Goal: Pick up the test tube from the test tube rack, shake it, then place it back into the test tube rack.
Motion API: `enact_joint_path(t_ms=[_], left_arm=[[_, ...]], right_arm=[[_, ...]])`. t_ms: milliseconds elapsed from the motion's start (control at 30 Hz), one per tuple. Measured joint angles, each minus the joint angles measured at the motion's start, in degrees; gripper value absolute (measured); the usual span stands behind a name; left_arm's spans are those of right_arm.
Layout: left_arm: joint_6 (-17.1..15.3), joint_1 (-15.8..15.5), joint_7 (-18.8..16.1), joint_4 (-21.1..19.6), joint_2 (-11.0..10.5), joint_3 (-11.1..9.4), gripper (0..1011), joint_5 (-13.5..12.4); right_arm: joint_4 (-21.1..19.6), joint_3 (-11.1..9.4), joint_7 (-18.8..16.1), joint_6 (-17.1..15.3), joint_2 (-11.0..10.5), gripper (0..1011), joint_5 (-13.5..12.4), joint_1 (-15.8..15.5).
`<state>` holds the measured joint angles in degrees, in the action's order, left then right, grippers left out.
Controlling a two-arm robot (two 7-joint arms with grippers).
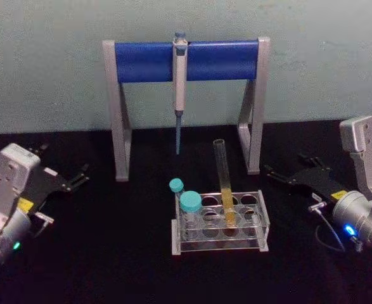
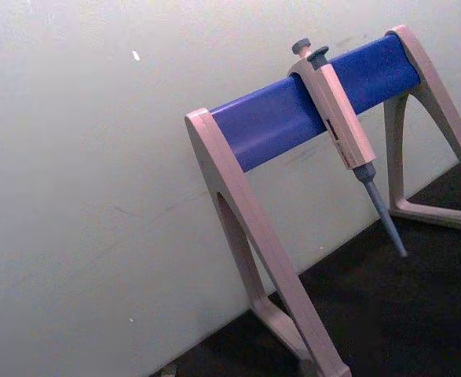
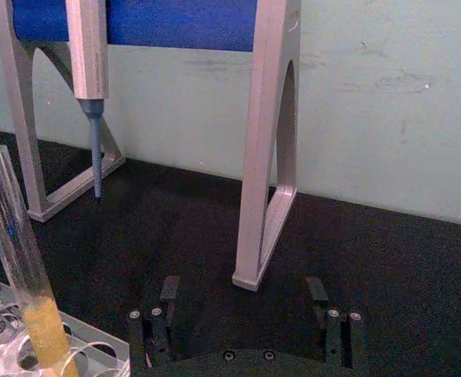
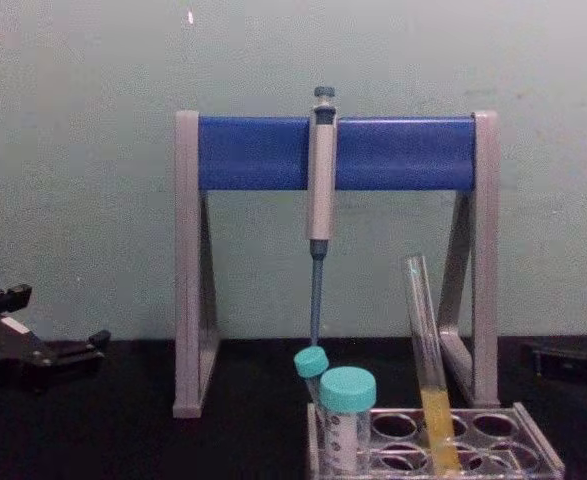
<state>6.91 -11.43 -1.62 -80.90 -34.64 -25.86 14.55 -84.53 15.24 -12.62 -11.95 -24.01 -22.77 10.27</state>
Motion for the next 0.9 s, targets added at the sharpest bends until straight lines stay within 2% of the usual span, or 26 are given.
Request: enact_joint_path(t_ms=[900], left_arm=[[0.00,0.00,0.00,0.00,0.00,0.00,1001,0.00]], right_arm=[[0.00,0.00,0.00,0.01,0.00,1000,0.00,0.00]])
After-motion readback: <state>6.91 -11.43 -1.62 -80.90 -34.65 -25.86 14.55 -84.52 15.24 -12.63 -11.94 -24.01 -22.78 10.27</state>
